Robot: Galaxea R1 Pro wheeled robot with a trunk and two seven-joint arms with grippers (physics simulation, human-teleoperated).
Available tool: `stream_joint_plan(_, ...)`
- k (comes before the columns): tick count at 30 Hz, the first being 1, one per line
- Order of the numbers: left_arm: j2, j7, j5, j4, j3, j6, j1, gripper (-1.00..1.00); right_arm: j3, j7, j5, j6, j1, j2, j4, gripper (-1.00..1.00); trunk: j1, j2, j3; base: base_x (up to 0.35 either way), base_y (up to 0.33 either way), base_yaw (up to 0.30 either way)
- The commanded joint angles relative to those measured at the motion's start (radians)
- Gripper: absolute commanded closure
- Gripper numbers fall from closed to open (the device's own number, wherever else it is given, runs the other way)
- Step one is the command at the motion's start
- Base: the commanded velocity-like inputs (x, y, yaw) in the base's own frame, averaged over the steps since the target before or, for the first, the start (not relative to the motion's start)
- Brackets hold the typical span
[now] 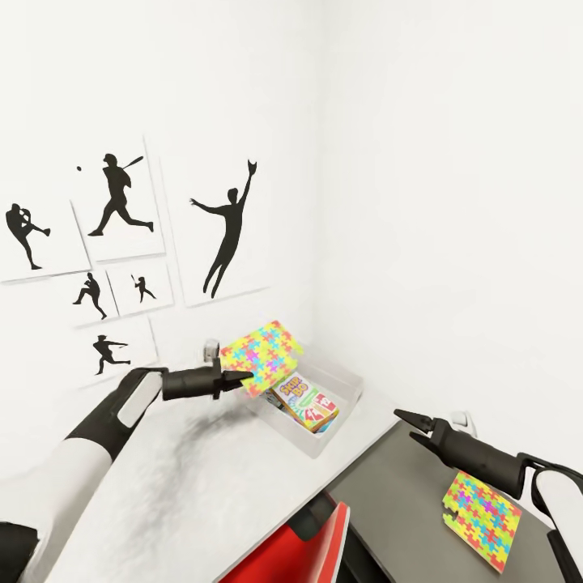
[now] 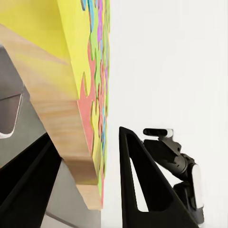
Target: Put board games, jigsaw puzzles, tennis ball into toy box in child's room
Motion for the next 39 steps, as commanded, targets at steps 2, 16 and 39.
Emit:
stream_joint_plan(2, -0.047, 0.084, -0.003, 0.008, -0.001, 0.003, -0.033, 1.00, -0.004, 0.011, 0.010, 0.003, 0.000, 0.000, 0.000, -1.00, 0.000, -0.001, 0.000, 0.000, 0.000, 0.000)
stream_joint_plan(16, -0.245, 0.463, 0.004, 0.268, 0.019, -0.068, -0.243, 1.00, -0.007, 0.137, 0.011, -0.138, 0.011, -0.020, 0.000, -1.00, 0.000, -0.001, 0.000, 0.000, 0.000, 0.000)
stream_joint_plan(39, -0.320, 0.595, -0.004, 0.479, 0.146, -0.388, -0.243, 1.00, -0.161, 0.146, 0.008, 0.010, 0.007, -0.015, 0.000, -1.00, 0.000, -0.001, -0.009, 0.000, 0.000, 0.000)
